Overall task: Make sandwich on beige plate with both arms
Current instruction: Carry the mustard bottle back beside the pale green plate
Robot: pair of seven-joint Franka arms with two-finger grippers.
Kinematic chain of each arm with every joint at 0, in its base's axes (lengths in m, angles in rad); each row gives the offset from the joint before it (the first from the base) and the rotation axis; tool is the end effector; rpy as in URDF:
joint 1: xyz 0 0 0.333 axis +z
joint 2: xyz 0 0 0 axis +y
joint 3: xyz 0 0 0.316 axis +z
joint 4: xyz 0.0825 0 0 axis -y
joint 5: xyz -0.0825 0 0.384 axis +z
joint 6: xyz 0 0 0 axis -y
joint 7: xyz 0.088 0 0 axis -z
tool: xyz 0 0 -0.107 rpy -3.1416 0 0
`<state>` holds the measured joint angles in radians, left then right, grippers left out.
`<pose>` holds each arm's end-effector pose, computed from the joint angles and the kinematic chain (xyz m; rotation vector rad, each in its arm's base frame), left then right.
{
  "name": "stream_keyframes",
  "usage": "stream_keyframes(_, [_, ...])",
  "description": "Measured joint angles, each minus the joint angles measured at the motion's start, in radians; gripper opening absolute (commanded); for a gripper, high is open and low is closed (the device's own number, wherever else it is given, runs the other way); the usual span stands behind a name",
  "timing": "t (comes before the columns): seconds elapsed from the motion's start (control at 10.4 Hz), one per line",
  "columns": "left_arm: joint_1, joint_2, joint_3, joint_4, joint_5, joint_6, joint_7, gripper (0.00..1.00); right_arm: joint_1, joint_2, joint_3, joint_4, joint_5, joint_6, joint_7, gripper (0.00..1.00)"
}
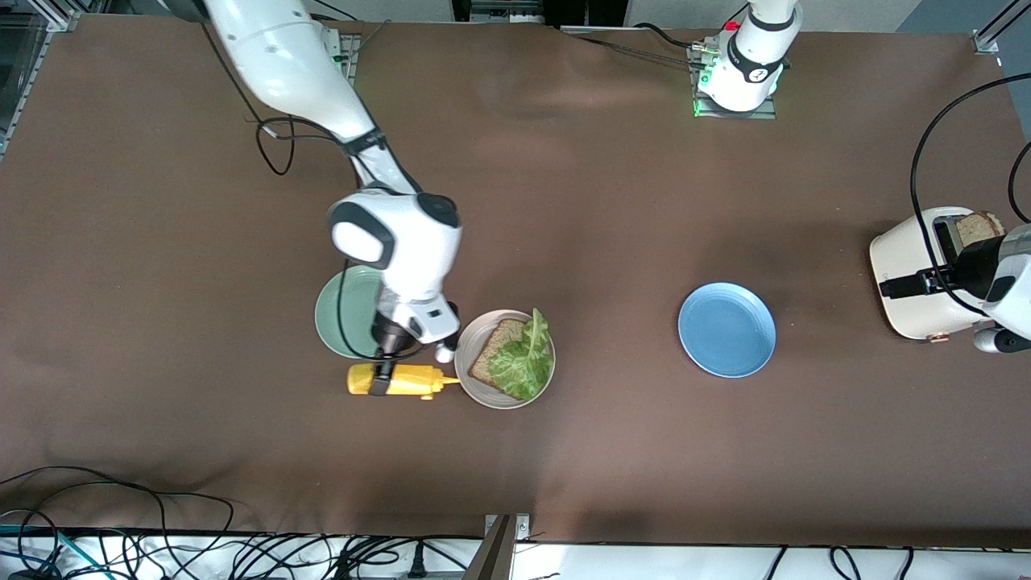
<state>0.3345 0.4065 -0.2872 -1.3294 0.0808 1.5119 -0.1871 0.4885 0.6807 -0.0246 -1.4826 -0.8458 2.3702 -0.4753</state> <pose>0.6493 0.0725 0.4931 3.0832 0.3737 -0.3270 0.6622 0.3256 0.2975 1.7997 1.6973 0.2396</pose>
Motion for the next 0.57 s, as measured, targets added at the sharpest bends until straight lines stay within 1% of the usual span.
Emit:
stream_keyframes(0.1, [0.001, -0.004, 0.0, 0.001, 0.0, 0.0, 0.0, 1.0, -0.048, -0.041, 0.028, -0.038, 0.106, 0.009, -0.068, 0.0])
stream_keyframes(0.19, [0.004, -0.009, 0.001, 0.002, 0.0, 0.0, 0.0, 1.0, -0.085, -0.074, 0.058, -0.068, 0.193, 0.01, -0.115, 0.0])
stream_keyframes(0.38, [0.019, -0.023, 0.004, 0.003, 0.0, 0.0, 0.032, 1.0, -0.202, -0.119, 0.167, -0.121, 0.345, 0.008, -0.223, 0.0])
stream_keyframes(0.57, [0.052, -0.04, 0.007, 0.004, 0.0, -0.004, 0.075, 1.0, -0.367, -0.154, 0.267, -0.186, 0.549, 0.008, -0.421, 0.0])
